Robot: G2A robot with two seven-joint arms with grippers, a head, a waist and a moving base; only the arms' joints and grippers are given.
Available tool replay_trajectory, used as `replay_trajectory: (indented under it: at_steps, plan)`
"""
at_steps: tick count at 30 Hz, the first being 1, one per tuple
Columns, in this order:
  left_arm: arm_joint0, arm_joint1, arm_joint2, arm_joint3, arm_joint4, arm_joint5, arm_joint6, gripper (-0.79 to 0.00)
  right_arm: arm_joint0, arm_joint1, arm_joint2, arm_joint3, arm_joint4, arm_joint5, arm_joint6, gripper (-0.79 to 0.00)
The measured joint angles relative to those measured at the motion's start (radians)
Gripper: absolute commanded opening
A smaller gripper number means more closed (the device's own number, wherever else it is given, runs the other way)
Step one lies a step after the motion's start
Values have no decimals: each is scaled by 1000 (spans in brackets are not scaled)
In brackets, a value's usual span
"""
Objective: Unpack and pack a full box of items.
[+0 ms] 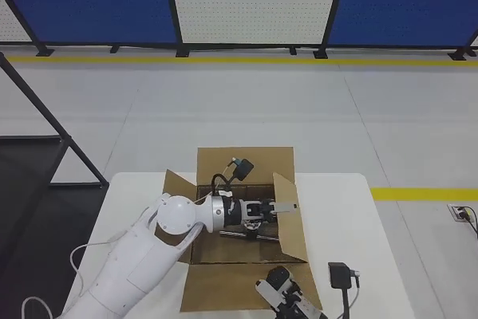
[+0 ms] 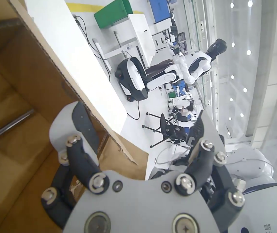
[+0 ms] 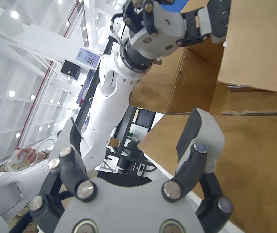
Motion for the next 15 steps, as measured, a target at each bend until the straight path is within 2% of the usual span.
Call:
replay_trajectory:
  at_steps: [7, 15]
  plan:
    - [-79, -42, 40, 71, -36, -14, -19, 0, 40, -1, -65, 11, -51, 44, -51, 0]
    - [-155, -93, 81, 174, -72, -45, -41, 0, 90, -11, -66, 33, -58, 178, -222, 0]
